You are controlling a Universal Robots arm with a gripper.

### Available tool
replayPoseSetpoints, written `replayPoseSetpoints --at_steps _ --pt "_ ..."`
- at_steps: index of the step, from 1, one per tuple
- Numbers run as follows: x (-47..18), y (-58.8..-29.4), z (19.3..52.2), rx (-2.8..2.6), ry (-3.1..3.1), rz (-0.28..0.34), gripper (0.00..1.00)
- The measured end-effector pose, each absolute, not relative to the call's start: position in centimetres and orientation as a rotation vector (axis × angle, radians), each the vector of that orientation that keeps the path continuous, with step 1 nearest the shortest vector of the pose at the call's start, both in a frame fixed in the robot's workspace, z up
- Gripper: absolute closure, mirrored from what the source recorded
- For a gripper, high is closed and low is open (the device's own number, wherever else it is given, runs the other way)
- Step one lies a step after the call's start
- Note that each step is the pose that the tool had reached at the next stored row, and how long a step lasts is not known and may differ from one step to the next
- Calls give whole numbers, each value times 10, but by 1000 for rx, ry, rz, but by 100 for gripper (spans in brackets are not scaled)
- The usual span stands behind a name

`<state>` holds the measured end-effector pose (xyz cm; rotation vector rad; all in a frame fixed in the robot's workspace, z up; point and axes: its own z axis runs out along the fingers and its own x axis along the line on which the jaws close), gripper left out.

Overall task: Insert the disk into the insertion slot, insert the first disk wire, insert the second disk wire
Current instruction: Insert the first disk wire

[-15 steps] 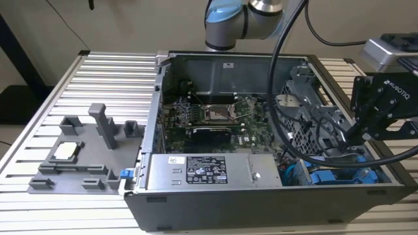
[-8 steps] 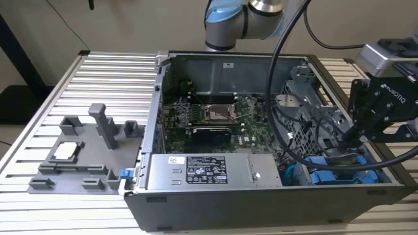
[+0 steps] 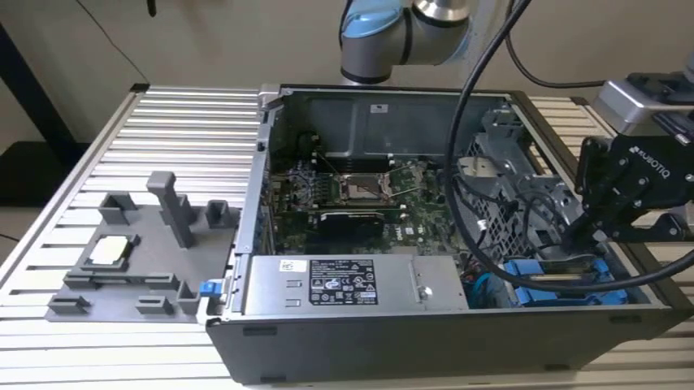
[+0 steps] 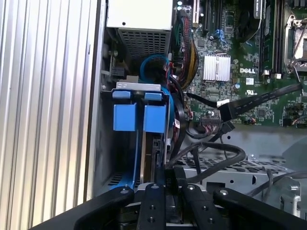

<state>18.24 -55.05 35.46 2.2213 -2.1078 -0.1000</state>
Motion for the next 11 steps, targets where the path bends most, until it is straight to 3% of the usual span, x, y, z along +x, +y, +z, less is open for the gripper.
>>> replayPoseSetpoints --at_steps 11 --pt "188 -557 345 2215 -2102 -114 81"
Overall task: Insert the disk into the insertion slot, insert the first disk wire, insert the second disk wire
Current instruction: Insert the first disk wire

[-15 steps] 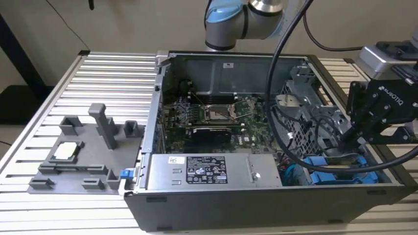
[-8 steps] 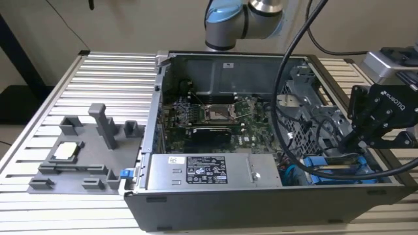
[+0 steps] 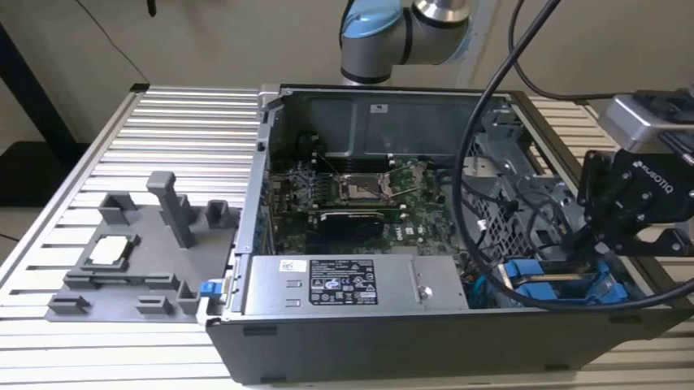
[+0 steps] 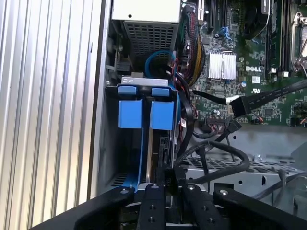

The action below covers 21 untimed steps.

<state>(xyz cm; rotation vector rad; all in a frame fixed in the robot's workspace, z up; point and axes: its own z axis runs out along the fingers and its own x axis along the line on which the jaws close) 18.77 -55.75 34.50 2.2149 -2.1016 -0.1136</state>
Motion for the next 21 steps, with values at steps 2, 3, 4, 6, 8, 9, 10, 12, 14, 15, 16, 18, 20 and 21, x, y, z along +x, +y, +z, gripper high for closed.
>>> replayPoseSetpoints --at_steps 2,3,4,6,8,9,10,12,14,15,16,18,20,21 --pt "188 -558 344 2215 -2102 -114 81" --pt "188 -558 343 2215 -2102 -114 81" --pt "188 -558 343 2215 -2102 -114 81" --pt "189 -558 342 2216 -2102 -115 81" --pt "189 -559 341 2216 -2102 -115 81" --pt "189 -559 341 2215 -2102 -115 81" --pt "189 -559 341 2215 -2102 -115 81" --pt "189 -559 341 2217 -2103 -118 81" --pt "189 -559 340 2218 -2104 -119 81" --pt "189 -559 340 2218 -2104 -120 81" --pt "189 -559 340 2219 -2104 -121 81" --pt "189 -559 339 2219 -2105 -121 81" --pt "190 -559 338 2219 -2105 -121 81" --pt "190 -560 338 2219 -2105 -122 81"
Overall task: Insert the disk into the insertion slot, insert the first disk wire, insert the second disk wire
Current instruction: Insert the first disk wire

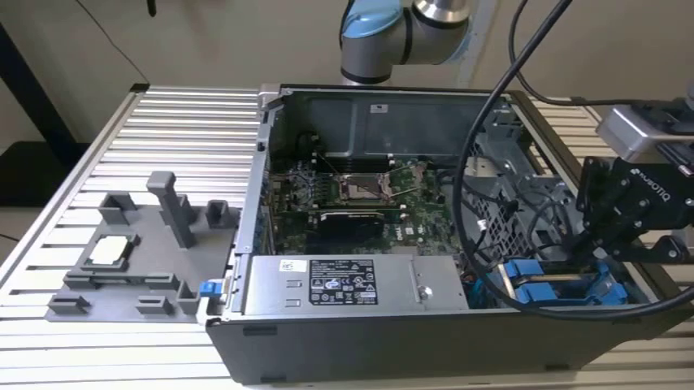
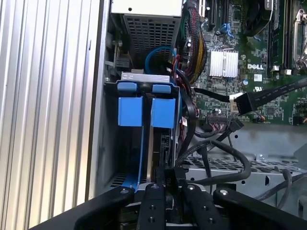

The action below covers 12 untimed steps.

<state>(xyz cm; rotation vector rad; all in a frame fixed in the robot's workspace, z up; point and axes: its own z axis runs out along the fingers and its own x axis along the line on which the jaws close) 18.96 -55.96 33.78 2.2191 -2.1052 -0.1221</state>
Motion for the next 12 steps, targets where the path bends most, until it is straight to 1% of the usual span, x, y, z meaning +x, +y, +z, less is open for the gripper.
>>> replayPoseSetpoints --at_steps 11,12 --pt "190 -561 330 2216 -2107 -125 80" --pt "190 -562 333 2215 -2106 -127 73"
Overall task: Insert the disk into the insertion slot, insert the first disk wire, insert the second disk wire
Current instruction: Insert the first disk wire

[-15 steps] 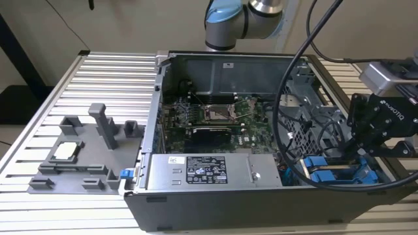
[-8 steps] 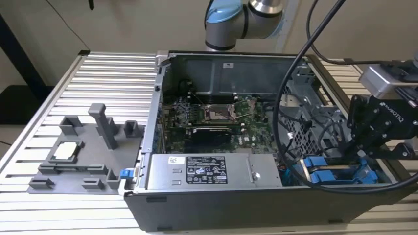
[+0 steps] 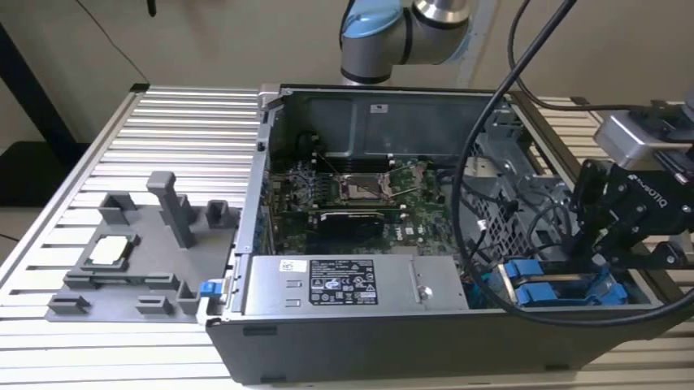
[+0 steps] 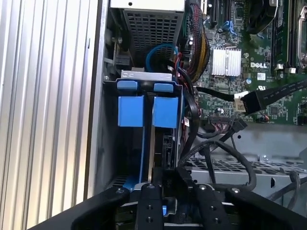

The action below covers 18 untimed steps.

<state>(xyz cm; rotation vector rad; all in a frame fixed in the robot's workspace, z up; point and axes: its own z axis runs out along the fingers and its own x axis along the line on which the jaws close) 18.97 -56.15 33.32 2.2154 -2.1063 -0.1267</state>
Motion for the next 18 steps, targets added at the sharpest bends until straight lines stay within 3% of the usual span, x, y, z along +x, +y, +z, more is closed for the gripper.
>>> replayPoseSetpoints --at_steps 18 --pt "190 -562 398 2213 -2104 -130 73"
